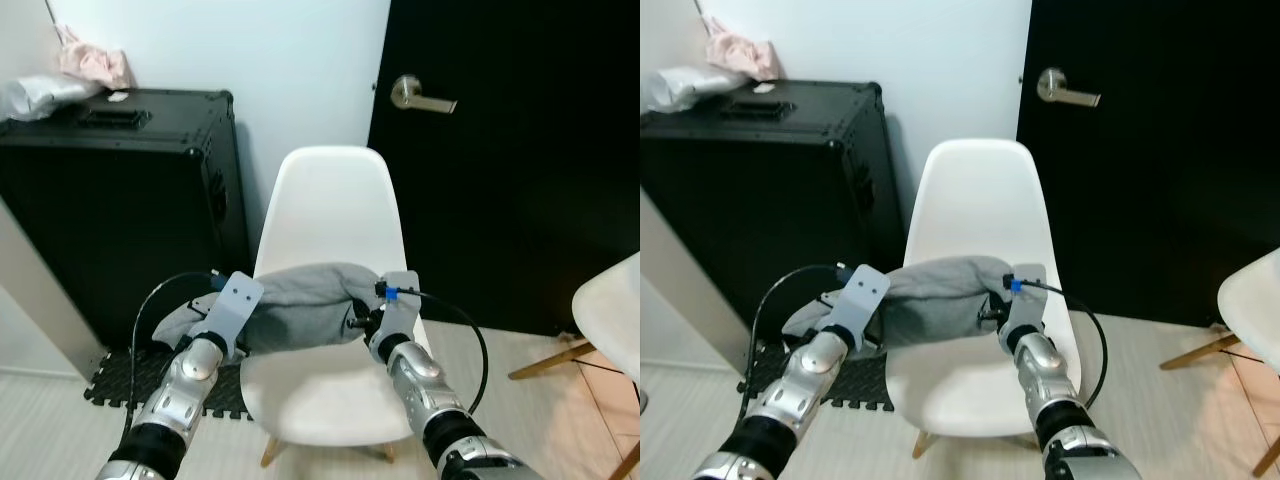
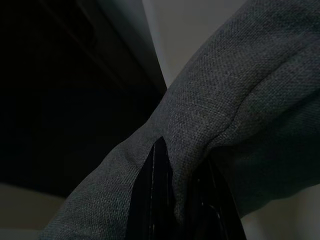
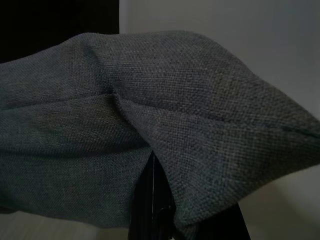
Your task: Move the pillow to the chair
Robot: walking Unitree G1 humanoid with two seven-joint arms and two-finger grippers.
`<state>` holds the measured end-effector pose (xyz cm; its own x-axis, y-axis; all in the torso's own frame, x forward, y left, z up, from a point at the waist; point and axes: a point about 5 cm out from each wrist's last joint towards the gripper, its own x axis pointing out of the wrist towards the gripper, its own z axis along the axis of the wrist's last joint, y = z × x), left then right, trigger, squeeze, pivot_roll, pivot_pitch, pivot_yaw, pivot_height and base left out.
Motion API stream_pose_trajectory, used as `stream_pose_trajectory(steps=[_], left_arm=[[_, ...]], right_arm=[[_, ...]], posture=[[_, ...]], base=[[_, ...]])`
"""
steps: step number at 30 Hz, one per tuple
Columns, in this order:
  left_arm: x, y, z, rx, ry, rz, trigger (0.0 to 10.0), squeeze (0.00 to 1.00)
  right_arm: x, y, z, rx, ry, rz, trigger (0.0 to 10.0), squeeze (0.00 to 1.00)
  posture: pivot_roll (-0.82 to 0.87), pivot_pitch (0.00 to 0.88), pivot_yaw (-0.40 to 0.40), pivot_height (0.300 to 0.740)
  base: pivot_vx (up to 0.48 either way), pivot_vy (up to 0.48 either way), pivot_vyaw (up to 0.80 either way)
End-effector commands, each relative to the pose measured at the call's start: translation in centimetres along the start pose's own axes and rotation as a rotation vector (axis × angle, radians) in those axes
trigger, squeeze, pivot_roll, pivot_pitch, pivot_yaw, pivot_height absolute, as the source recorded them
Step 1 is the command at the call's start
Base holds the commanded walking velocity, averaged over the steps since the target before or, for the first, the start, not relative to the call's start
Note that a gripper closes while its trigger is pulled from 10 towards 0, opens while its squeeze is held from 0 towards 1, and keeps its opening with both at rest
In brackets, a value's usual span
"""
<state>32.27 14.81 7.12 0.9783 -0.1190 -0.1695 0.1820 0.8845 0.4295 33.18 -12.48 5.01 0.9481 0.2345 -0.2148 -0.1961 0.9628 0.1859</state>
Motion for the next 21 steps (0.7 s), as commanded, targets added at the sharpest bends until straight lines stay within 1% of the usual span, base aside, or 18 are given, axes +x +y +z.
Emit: stream_pose_trajectory(steps=[1,4,10,12,13,14,16,17,18,21], left_arm=[[0.3,0.8,0.5,0.01,-0.029,0.037,10.0,0.0],[0.4,1.0,0.5,0.012,-0.032,0.04,10.0,0.0],[0.6,1.3,0.7,0.025,-0.041,0.045,10.0,0.0],[0.8,1.5,0.8,0.041,-0.046,0.05,10.0,0.0],[1.2,2.4,1.3,0.064,-0.056,0.07,10.0,0.0],[1.4,2.8,1.6,0.082,-0.065,0.077,10.0,0.0],[1.4,2.8,1.6,0.082,-0.065,0.077,10.0,0.0],[1.8,3.7,2.3,0.126,-0.084,0.087,10.0,0.0],[1.8,3.7,2.3,0.126,-0.084,0.087,10.0,0.0],[2.6,5.2,3.5,0.205,-0.11,0.1,10.0,0.0]], right_arm=[[-0.1,-0.4,-0.2,0.022,0.007,-0.03,10.0,0.0],[-0.1,-0.5,0.0,0.011,-0.003,-0.036,10.0,0.0],[0.1,-0.5,0.4,0.008,-0.019,-0.032,10.0,0.0],[0.1,-0.4,0.5,0.015,-0.029,-0.027,10.0,0.0],[0.3,-0.2,1.1,0.03,-0.052,-0.016,10.0,0.0],[0.5,-0.1,1.3,0.034,-0.059,-0.013,10.0,0.0],[0.5,-0.1,1.3,0.034,-0.059,-0.013,10.0,0.0],[0.8,0.0,2.0,0.042,-0.072,-0.005,10.0,0.0],[0.8,0.0,2.0,0.042,-0.072,-0.005,10.0,0.0],[1.3,0.4,3.0,0.04,-0.081,0.013,10.0,0.0]], posture=[[0.08,0.043,-0.003,0.62],[0.08,0.043,-0.003,0.61],[0.08,0.043,-0.003,0.61],[0.08,0.044,-0.004,0.61],[0.08,0.046,-0.006,0.61],[0.08,0.048,-0.007,0.61],[0.08,0.048,-0.007,0.61],[0.08,0.058,-0.011,0.605],[0.08,0.058,-0.011,0.605],[0.08,0.072,-0.015,0.585]], base=[[0.0,0.0,0.0],[0.0,0.0,0.0],[0.0,0.0,0.0],[0.0,0.0,0.0],[0.0,0.0,0.0],[0.0,0.0,0.0],[0.0,0.0,0.0],[0.0,0.0,0.0],[0.0,0.0,0.0],[0.0,0.0,0.0]])
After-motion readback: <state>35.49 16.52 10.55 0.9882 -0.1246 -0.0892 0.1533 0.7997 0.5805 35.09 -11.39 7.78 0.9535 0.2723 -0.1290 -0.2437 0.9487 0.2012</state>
